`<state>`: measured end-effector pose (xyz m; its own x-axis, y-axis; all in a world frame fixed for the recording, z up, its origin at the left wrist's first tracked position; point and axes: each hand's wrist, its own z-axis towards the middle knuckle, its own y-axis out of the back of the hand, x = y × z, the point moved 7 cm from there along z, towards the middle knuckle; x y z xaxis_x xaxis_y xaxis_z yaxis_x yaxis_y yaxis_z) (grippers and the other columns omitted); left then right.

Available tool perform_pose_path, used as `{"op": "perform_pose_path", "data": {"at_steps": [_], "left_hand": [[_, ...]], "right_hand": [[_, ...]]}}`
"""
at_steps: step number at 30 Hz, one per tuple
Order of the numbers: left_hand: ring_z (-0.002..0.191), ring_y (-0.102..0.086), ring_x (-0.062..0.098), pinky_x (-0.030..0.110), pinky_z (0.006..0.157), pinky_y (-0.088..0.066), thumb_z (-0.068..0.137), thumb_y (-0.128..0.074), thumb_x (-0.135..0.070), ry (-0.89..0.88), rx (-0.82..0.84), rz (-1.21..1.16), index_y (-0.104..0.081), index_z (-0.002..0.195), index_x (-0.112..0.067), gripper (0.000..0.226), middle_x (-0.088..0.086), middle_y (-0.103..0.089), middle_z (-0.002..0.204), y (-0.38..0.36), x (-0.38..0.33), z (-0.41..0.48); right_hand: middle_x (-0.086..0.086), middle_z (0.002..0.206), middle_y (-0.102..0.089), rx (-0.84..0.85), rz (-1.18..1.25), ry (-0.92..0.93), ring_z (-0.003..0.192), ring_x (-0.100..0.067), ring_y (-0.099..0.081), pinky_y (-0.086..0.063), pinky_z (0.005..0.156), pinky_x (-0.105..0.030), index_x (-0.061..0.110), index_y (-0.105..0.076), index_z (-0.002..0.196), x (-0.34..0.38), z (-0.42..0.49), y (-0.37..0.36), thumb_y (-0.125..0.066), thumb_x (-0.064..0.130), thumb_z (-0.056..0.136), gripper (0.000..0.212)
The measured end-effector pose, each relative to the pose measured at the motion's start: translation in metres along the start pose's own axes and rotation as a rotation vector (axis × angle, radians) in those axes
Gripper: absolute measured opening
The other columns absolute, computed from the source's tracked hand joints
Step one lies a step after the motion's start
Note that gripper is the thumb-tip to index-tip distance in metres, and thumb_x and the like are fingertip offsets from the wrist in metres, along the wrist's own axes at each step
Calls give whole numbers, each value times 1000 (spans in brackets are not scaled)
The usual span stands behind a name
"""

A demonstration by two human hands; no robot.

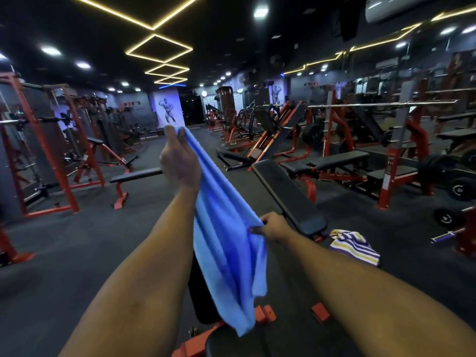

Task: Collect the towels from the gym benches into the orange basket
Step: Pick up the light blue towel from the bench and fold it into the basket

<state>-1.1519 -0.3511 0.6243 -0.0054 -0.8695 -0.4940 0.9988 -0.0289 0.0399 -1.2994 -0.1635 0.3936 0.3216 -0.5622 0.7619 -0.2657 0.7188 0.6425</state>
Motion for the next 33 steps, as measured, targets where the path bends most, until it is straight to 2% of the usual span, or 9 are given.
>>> {"op": "perform_pose_path", "data": {"at_steps": [2, 6, 12, 19, 23, 25, 28, 31, 33], "left_hand": [[76, -61, 45, 38, 56, -27, 103, -30, -37, 71, -54, 56, -50, 118, -2, 43, 28, -65, 83, 9, 9, 5], [84, -62, 44, 39, 59, -31, 102, -26, -38, 191, -150, 141, -50, 118, -6, 42, 22, -67, 95, 21, 25, 12], [95, -62, 42, 47, 71, -47, 101, -23, -40, 341, -166, 231, -46, 124, -12, 43, 13, -66, 110, 35, 59, 17], [96, -61, 39, 47, 70, -42, 100, -24, -43, 432, -208, 254, -50, 118, -13, 44, 13, -64, 108, 44, 91, 8], [99, -64, 40, 48, 80, -49, 101, -28, -29, 579, -16, 395, -54, 117, -9, 37, 19, -67, 109, 30, 103, 4], [109, -62, 36, 44, 88, -49, 100, -30, -7, 727, 155, 451, -60, 118, -2, 36, 19, -66, 116, 18, 112, -5], [119, -57, 34, 41, 96, -46, 97, -31, 3, 814, 358, 430, -58, 122, 5, 37, 19, -60, 127, -1, 108, -29], [117, -59, 33, 41, 94, -48, 91, -50, -4, 748, 583, 378, -62, 120, 0, 31, 17, -61, 126, -27, 90, -54], [112, -61, 35, 40, 90, -51, 86, -60, -14, 634, 740, 286, -63, 114, -1, 32, 19, -63, 120, -48, 70, -69]], "right_hand": [[-6, 83, -69, 13, -122, -88, 83, -19, -67, -50, 71, -29, 16, -74, 79, -19, -2, 7, -78, 36, 76, 20], [-12, 122, -67, -179, -206, -384, 115, -31, -63, -52, 95, -37, 8, -68, 116, -53, -14, 32, -67, 26, 82, 39], [-17, 114, -69, -672, -56, -617, 112, -34, -64, -47, 97, -43, 8, -70, 114, -74, -32, 88, -54, 10, 90, 29], [-31, 106, -66, -1120, 365, -319, 99, -45, -63, -47, 80, -43, 3, -58, 107, -24, -55, 152, -48, 27, 97, 27], [-21, 117, -66, -901, 151, -531, 111, -37, -63, -50, 90, -42, 10, -64, 115, -17, -39, 162, -52, 30, 93, 32], [-16, 128, -62, -588, 99, -578, 119, -33, -59, -49, 95, -38, 7, -63, 125, -25, -21, 149, -56, 24, 89, 41], [-17, 137, -56, -184, 100, -448, 127, -33, -53, -46, 100, -37, 3, -55, 134, -11, -7, 115, -50, 20, 91, 47], [-19, 130, -60, -164, 106, -326, 120, -33, -58, -48, 93, -32, -1, -59, 127, 17, 5, 88, -51, 24, 92, 43], [-18, 103, -67, -210, 76, -193, 98, -29, -65, -50, 82, -30, 2, -68, 103, 43, 12, 76, -55, 31, 93, 33]]}}
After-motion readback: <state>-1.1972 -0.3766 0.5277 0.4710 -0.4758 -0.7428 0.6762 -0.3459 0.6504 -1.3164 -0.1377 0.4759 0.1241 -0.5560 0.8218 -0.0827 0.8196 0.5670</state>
